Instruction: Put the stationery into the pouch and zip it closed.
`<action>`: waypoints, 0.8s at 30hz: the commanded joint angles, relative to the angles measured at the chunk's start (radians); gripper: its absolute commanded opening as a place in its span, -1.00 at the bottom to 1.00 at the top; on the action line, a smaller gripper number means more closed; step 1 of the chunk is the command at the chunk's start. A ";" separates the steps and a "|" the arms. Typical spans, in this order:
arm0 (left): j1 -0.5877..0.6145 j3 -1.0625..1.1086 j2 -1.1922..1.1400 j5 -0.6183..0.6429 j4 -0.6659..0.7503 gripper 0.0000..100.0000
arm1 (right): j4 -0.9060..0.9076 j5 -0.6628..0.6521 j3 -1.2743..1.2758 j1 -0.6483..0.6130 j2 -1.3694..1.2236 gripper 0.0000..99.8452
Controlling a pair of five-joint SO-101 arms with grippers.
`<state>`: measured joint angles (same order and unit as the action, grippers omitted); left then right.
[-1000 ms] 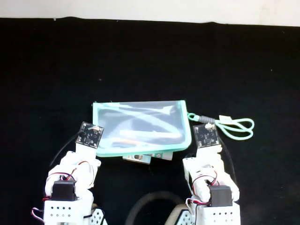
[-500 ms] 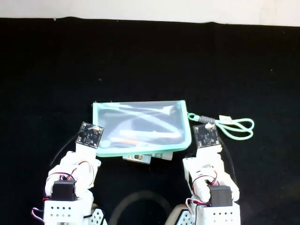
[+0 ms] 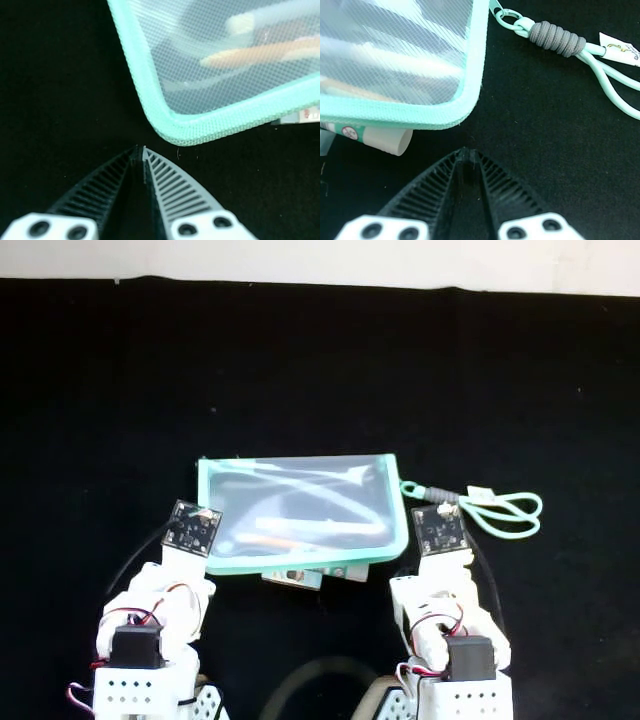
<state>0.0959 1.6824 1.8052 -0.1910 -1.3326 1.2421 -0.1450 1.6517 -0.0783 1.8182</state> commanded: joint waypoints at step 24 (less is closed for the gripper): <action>-0.073 0.013 0.008 0.011 0.011 -0.97 | -0.426 -0.008 0.147 0.008 0.001 -0.99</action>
<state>0.0698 1.6824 1.8052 -0.1910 -1.3326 0.9797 -0.1450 1.6517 -0.0783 1.8182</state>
